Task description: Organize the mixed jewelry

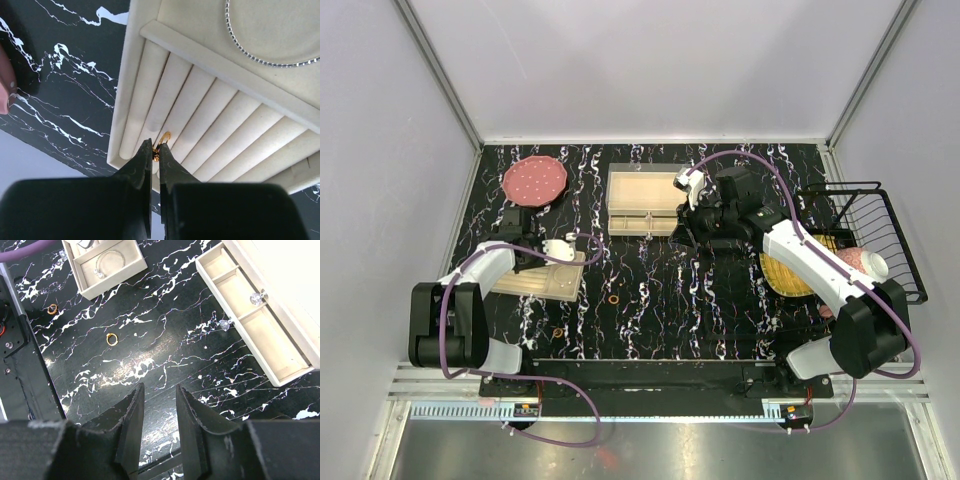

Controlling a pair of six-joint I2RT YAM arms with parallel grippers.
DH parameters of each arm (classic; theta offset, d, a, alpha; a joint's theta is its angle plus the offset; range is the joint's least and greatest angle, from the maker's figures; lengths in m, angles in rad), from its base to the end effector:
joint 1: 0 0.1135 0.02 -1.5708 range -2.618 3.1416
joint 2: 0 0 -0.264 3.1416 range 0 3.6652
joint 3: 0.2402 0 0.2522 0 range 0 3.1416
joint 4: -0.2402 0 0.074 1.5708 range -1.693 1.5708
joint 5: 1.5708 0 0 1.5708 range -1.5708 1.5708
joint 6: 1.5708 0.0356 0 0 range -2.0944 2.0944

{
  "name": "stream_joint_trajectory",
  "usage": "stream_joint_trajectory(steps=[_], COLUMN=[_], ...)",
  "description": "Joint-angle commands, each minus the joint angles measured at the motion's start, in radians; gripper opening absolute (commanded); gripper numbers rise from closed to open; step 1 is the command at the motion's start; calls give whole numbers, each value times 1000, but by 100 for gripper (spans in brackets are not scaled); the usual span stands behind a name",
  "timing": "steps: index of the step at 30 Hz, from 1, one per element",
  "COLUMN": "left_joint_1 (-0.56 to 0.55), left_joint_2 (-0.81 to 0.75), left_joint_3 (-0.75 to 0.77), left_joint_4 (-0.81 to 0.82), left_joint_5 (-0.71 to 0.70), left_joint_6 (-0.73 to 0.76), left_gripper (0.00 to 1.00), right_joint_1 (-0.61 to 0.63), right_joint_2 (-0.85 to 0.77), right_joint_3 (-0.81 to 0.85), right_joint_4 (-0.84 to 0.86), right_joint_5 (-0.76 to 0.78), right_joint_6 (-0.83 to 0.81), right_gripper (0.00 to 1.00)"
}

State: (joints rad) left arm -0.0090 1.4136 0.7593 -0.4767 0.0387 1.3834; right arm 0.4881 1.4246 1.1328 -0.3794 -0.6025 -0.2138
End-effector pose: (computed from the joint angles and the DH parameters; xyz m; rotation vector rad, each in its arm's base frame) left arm 0.2562 -0.0037 0.1736 1.7768 2.1072 0.3496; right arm 0.2682 0.1652 0.2974 -1.0669 1.9537 0.8229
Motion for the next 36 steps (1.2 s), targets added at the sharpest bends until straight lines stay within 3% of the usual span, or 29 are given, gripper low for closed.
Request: stream_joint_trajectory(steps=[1,36], left_joint_1=[29,43], left_joint_2=[-33,-22], left_joint_3=[-6,0], left_joint_4=[4,-7], left_joint_5=[32,102], left_joint_6=[22,6], left_gripper=[0,0], right_joint_1=[-2,-5], right_joint_2=[7,22], right_joint_3=[1,4], right_joint_4=[27,23], right_joint_5=[1,1], right_joint_6=[-15,-16], right_gripper=[38,38])
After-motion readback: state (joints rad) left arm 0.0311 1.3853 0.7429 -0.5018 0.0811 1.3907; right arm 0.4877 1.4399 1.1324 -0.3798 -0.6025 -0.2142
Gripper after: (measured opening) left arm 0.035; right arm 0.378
